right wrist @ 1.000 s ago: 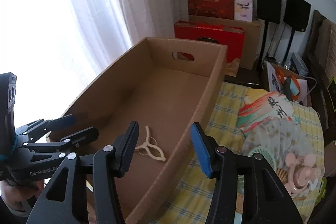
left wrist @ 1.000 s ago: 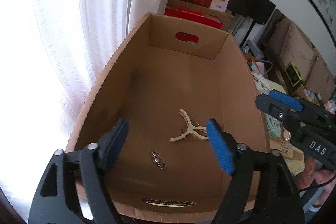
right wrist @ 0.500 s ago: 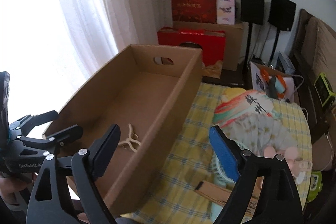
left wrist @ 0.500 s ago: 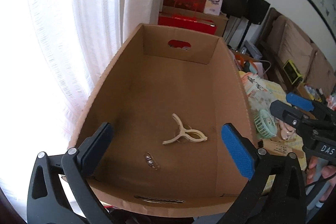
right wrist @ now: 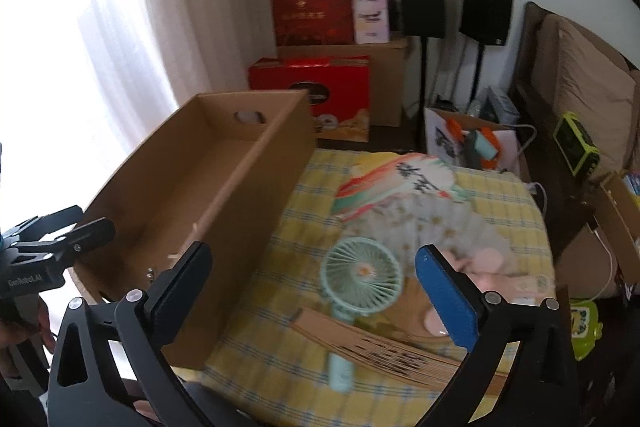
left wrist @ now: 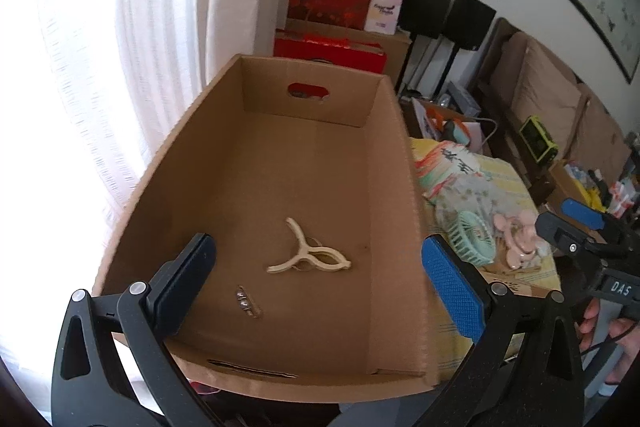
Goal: Organize objects
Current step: 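Withdraw both open tools from the box back over the table, then lower the right tool onto the brown wooden folding fan and close on it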
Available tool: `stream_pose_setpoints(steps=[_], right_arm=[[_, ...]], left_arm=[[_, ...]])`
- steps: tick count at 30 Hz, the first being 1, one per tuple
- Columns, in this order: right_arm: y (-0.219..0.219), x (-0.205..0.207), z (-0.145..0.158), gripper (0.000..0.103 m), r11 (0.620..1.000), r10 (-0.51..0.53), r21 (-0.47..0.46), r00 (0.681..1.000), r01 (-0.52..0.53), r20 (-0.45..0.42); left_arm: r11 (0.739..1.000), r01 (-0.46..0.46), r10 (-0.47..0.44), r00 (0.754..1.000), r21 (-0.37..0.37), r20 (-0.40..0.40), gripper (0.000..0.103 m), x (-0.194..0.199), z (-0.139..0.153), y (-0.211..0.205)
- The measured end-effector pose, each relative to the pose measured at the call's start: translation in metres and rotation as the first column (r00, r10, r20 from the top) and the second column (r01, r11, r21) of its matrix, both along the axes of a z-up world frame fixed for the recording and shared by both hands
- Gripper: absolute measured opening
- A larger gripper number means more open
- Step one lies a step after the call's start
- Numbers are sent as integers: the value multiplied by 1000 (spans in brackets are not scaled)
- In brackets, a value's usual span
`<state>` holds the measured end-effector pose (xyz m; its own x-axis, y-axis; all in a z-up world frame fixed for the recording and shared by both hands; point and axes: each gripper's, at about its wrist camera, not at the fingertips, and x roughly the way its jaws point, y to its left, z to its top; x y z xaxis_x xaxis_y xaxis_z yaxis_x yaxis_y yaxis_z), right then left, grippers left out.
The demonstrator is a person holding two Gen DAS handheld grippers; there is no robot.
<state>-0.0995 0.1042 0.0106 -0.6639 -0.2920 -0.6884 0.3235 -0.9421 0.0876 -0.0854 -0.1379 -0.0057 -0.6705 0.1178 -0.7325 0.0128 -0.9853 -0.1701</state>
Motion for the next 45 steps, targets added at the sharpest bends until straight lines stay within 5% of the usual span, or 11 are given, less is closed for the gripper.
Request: stream_pose_setpoints(steps=[6,17,26,34,45], right_arm=[[35,7,4,103,998,-48,38,999,48,-7],[111,29,-9,103,990,-114,76,993,115,-8],[169,37,-38,103,983,-176,59,983,173,52],[199,39,-70,101,990,-142,9,983,142,120],[187,39,-101,93,999,-16,40,986,10,168]], left_arm=[[997,74,-75,997,16,9,103,-1,2,27],[971,221,-220,975,-94,20,103,5,2,98],[941,338,-337,940,-21,49,103,5,-16,152],[915,405,-404,912,4,71,103,5,-28,177],[895,445,-443,888,12,123,103,5,-48,200]])
